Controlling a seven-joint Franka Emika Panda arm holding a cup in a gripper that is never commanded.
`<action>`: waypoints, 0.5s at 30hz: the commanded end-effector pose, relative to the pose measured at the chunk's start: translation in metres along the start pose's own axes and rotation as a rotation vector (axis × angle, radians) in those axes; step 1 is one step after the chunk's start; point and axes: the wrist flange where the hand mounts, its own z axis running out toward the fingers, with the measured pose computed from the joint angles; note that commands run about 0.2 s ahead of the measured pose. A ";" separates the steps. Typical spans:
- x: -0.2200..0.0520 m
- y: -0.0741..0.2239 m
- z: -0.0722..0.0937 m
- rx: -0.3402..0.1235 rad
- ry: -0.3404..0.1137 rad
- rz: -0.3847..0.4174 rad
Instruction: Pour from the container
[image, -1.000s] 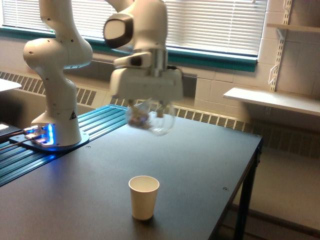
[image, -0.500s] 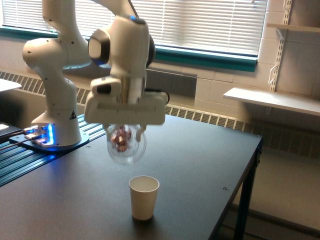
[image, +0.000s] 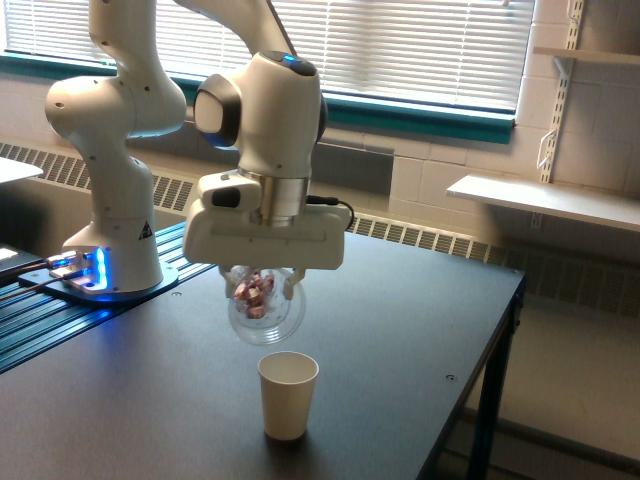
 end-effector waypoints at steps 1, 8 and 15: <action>-0.011 -0.005 -0.002 -0.006 -0.019 -0.005; -0.023 -0.003 0.004 -0.027 -0.146 -0.002; -0.023 -0.003 0.009 -0.072 -0.206 0.011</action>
